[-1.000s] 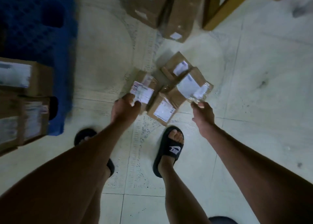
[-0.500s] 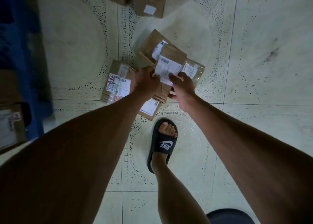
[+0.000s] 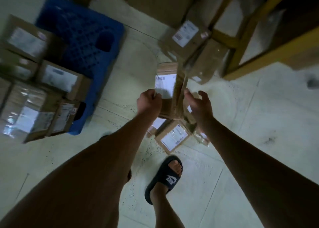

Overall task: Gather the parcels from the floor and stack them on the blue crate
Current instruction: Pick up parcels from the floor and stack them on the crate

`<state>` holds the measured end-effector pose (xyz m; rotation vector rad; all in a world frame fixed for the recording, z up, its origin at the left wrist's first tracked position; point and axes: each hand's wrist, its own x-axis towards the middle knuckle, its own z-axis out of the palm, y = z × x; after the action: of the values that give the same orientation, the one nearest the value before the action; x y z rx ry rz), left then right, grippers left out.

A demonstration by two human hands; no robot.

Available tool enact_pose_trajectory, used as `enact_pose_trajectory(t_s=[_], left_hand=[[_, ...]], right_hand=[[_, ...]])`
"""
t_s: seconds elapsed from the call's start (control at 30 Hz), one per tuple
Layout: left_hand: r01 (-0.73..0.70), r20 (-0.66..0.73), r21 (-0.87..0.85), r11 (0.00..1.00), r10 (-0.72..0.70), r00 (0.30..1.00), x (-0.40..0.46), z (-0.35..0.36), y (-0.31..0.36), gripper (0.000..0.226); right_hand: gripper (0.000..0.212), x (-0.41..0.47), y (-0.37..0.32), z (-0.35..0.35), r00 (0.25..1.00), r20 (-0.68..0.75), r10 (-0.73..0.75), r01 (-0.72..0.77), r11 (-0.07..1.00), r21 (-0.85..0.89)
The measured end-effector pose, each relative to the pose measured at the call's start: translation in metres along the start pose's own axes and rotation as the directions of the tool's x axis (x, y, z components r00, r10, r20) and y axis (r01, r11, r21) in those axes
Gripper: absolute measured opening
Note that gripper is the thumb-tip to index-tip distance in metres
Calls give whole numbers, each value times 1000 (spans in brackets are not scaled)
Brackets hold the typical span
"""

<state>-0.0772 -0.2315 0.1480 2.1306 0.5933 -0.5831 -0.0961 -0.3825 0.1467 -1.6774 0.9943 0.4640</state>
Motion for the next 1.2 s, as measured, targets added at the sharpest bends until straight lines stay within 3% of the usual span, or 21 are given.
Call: enact_pose_trajectory(t_s=[0.13, 0.3, 0.4, 0.57, 0.73, 0.87, 1.1, 1.2], left_hand=[[108, 35, -318, 942, -102, 994, 22, -74, -18, 18], [113, -21, -426, 898, -135, 991, 43, -178, -50, 15], [103, -74, -336, 936, -135, 988, 51, -237, -65, 7], [99, -269, -333, 938, -195, 943, 79, -315, -84, 25], [154, -221, -500, 852, -298, 929, 93, -373, -89, 21], [192, -87, -677, 711, -336, 938, 107, -400, -87, 37], [304, -70, -629, 715, -442, 894, 178, -366, -74, 17], [328, -50, -655, 681, -473, 880, 207, -330, -65, 10]], right_hand=[[59, -20, -60, 72, 993, 107, -53, 62, 994, -88], [18, -55, -116, 166, 964, 237, -122, 167, 969, -182], [21, -77, -144, 214, 940, 305, -153, 228, 947, -227], [18, -109, -195, 294, 887, 406, -219, 339, 907, -249], [23, -119, -239, 356, 824, 489, -286, 462, 840, -285], [25, -106, -258, 390, 781, 560, -277, 528, 772, -354], [24, -42, -276, 409, 730, 614, -300, 642, 610, -465], [22, -5, -277, 402, 743, 602, -292, 639, 578, -508]])
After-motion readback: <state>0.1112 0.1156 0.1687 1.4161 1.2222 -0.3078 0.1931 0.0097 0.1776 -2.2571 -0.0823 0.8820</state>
